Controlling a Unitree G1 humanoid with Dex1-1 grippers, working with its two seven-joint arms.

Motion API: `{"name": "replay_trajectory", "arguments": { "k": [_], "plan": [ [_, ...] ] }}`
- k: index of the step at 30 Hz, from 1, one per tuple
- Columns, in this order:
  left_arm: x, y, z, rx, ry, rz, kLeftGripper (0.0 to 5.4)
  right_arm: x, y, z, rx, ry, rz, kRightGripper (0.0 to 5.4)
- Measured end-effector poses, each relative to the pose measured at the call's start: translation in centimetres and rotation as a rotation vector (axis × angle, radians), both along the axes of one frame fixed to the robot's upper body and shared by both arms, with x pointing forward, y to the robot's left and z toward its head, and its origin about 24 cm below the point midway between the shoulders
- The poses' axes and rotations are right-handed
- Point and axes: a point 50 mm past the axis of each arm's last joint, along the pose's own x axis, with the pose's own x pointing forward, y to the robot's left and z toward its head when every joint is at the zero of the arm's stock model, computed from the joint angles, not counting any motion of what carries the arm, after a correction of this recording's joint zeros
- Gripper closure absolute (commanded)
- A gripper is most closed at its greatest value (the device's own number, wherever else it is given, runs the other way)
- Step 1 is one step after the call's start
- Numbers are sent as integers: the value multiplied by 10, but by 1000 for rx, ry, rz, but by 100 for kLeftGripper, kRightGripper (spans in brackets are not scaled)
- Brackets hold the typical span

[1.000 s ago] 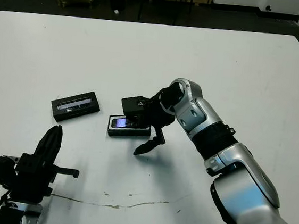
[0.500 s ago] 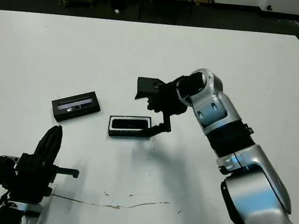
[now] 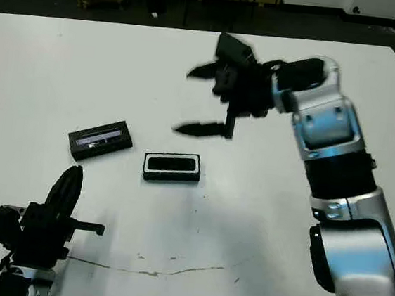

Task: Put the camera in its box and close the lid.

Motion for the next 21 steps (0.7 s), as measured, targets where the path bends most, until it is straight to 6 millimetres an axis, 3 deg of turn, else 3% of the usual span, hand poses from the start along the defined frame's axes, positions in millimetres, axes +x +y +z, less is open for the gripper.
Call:
{"name": "replay_trajectory", "arguments": {
  "k": [4,8,16,21],
  "plan": [
    [0,5,2,43,-19,15,540,-18,-9,-31,203,-6,-222,107],
    [1,17,13,102,-50,22,540,-38,-21,-60,255,-7,-328,200],
    [14,53,59,301,-109,-64,540,-86,-45,-101,296,94,-410,380],
    [38,77,98,473,-55,-240,457,-100,-57,-114,288,173,-462,494]
  ]
}}
